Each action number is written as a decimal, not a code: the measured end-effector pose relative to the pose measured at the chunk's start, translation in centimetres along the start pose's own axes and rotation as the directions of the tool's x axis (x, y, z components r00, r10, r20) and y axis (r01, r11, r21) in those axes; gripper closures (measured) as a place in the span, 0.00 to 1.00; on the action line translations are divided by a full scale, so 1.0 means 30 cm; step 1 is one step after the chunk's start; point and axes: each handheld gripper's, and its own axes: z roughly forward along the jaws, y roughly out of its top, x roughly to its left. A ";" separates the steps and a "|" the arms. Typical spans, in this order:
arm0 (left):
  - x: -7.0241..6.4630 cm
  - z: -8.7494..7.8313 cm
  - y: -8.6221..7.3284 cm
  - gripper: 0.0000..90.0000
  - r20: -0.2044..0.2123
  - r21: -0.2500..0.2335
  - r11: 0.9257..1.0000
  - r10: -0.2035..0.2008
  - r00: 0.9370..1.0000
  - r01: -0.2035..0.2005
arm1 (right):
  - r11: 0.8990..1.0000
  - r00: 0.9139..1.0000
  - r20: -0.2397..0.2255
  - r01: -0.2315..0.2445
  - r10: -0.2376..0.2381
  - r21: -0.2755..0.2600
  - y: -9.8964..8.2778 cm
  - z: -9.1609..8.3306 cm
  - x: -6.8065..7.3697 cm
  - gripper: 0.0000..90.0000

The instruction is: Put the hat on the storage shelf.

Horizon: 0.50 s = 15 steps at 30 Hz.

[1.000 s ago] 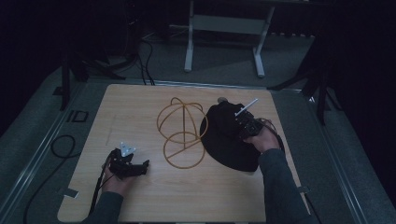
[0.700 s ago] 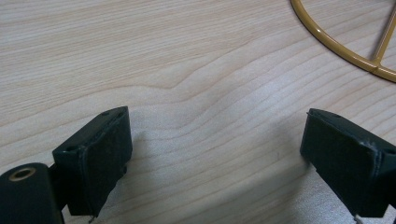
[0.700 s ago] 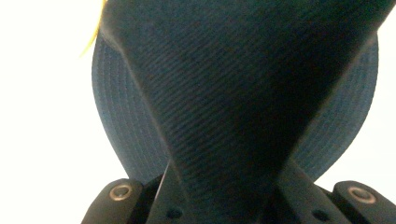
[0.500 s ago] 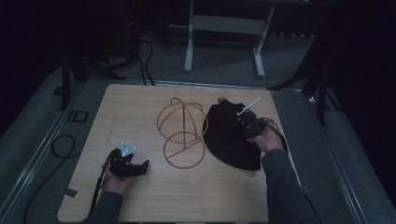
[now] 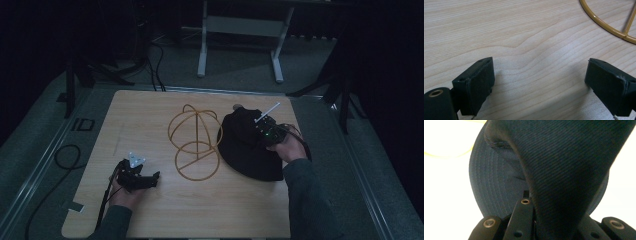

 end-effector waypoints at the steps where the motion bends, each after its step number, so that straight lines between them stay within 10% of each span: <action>1: 0.000 0.000 0.000 0.10 0.000 0.000 1.000 0.000 1.000 0.000 | 1.000 1.000 0.004 0.003 -0.003 0.000 0.001 -0.005 0.001 0.97; 15: 0.000 0.000 0.000 0.10 0.000 0.002 1.000 0.000 1.000 0.000 | 0.999 0.999 0.027 0.037 -0.036 -0.010 0.008 -0.068 0.010 0.97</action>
